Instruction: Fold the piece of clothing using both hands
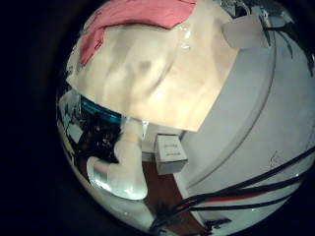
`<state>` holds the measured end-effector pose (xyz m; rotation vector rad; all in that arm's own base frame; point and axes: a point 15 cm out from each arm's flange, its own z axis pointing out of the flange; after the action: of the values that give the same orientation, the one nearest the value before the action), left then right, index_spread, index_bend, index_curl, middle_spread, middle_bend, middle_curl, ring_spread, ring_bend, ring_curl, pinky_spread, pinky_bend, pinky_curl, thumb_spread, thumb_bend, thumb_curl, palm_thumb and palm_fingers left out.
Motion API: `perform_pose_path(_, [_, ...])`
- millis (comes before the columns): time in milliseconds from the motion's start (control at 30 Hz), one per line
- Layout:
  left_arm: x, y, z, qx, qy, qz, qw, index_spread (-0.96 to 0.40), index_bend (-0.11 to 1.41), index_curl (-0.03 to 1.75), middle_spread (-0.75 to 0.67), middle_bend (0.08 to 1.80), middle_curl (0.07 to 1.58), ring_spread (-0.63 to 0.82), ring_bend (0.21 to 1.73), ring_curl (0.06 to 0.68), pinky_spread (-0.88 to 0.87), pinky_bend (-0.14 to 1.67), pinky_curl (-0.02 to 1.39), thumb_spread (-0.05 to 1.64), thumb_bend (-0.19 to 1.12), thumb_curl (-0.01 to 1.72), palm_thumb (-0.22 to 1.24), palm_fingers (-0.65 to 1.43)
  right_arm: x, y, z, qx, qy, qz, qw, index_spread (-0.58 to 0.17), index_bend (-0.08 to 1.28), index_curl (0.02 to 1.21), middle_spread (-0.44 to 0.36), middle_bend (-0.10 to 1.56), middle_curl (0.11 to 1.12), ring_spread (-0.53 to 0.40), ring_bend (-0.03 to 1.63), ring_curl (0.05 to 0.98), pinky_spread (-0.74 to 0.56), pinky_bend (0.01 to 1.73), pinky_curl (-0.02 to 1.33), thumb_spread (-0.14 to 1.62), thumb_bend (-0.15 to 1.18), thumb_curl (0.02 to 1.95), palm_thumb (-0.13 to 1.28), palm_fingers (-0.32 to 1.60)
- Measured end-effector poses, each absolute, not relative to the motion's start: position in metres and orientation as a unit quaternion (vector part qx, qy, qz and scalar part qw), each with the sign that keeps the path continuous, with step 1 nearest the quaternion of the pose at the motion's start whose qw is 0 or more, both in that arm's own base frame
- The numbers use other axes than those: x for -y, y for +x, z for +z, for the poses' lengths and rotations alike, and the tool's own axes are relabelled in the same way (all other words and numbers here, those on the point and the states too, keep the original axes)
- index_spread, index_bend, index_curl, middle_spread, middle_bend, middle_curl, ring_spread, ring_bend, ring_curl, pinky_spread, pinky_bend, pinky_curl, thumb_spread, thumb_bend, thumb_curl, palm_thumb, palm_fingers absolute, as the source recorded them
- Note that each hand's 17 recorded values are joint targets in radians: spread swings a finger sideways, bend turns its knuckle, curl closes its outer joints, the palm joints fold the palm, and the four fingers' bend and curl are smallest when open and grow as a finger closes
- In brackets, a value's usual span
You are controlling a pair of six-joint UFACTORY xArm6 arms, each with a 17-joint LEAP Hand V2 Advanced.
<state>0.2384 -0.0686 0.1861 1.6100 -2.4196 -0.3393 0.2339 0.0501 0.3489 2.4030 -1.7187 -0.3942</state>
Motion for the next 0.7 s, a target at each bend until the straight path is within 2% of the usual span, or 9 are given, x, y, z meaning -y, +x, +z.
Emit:
perform_pose_path(133, [0.070,0.230,0.172,0.827,0.529,-0.144,0.124,0.09,0.14,0.28,0.16,0.21,0.37,0.38,0.50,0.209,0.35,0.33,0.32,0.93,-0.04,0.31,0.25,0.10,-0.050,0.234,0.348,0.575,0.803,-0.133,0.081,-0.260,0.18,0.34,0.153,0.19,0.33,0.259,0.19,0.225,0.34,0.19,0.30,1.26,-0.01,0.27,0.69,0.15])
perform_pose_path(500, [0.061,0.232,0.144,0.830,0.514,-0.189,0.109,0.12,0.14,0.25,0.22,0.20,0.36,0.45,0.52,0.211,0.39,0.38,0.33,0.89,-0.03,0.32,0.22,0.04,-0.048,0.232,0.353,0.578,0.803,-0.127,0.074,-0.260,0.18,0.34,0.153,0.19,0.33,0.257,0.19,0.229,0.34,0.19,0.30,1.26,-0.01,0.27,0.69,0.16])
perform_pose_path(600, [0.062,0.238,0.142,0.828,0.521,-0.183,0.097,0.13,0.20,0.28,0.18,0.24,0.36,0.42,0.51,0.202,0.37,0.35,0.31,0.89,-0.03,0.32,0.23,0.16,-0.048,0.232,0.353,0.578,0.803,-0.127,0.074,-0.260,0.18,0.34,0.150,0.19,0.33,0.257,0.19,0.230,0.34,0.19,0.30,1.26,-0.01,0.27,0.69,0.16])
perform_pose_path(700, [0.058,0.241,0.140,0.823,0.531,-0.186,0.083,0.07,0.25,0.32,0.04,0.38,0.40,0.27,0.48,0.188,0.23,0.28,0.28,0.90,-0.03,0.32,0.26,0.39,-0.047,0.232,0.353,0.579,0.802,-0.127,0.075,-0.261,0.18,0.34,0.147,0.19,0.33,0.257,0.19,0.230,0.34,0.19,0.29,1.26,-0.01,0.27,0.69,0.16])
